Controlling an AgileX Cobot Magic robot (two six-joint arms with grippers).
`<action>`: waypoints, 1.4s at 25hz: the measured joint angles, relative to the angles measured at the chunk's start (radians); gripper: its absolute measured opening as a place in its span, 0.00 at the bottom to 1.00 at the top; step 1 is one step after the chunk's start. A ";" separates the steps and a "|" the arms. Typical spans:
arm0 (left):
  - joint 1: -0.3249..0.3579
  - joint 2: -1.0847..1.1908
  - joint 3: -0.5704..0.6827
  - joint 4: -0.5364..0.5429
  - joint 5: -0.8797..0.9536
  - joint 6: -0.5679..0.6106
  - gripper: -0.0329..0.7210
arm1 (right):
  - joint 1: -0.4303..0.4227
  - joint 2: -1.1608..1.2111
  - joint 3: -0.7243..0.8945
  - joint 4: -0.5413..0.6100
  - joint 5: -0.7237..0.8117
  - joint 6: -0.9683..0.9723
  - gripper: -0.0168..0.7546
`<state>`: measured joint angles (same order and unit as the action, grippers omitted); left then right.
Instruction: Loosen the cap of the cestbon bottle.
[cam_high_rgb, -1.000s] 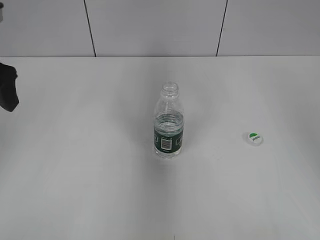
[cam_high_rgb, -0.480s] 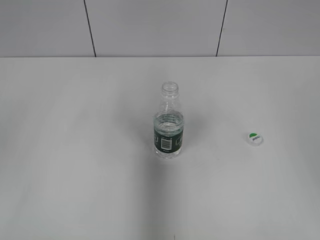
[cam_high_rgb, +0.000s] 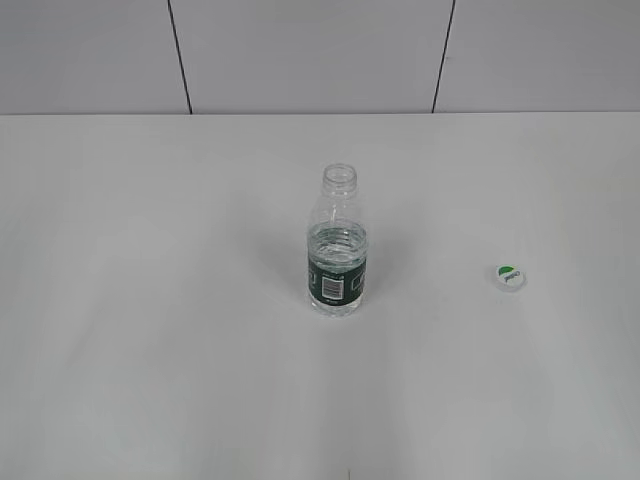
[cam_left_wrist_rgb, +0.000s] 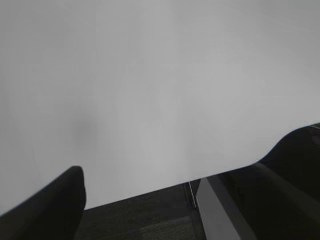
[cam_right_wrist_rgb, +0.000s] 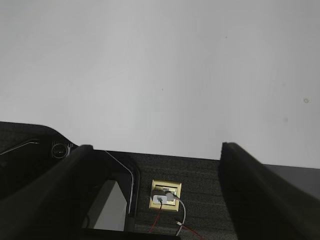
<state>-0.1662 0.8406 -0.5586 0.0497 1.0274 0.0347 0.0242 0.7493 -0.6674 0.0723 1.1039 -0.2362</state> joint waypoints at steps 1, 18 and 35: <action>0.000 -0.038 0.005 0.000 0.000 0.000 0.82 | 0.000 -0.012 0.017 0.000 -0.008 0.000 0.79; 0.000 -0.468 0.008 -0.001 -0.046 0.000 0.82 | 0.000 -0.127 0.143 0.000 -0.016 0.010 0.79; 0.000 -0.753 0.031 -0.021 0.031 0.000 0.82 | 0.000 -0.561 0.143 0.000 -0.012 0.027 0.78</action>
<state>-0.1662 0.0877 -0.5279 0.0284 1.0586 0.0347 0.0242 0.1887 -0.5247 0.0723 1.0920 -0.2092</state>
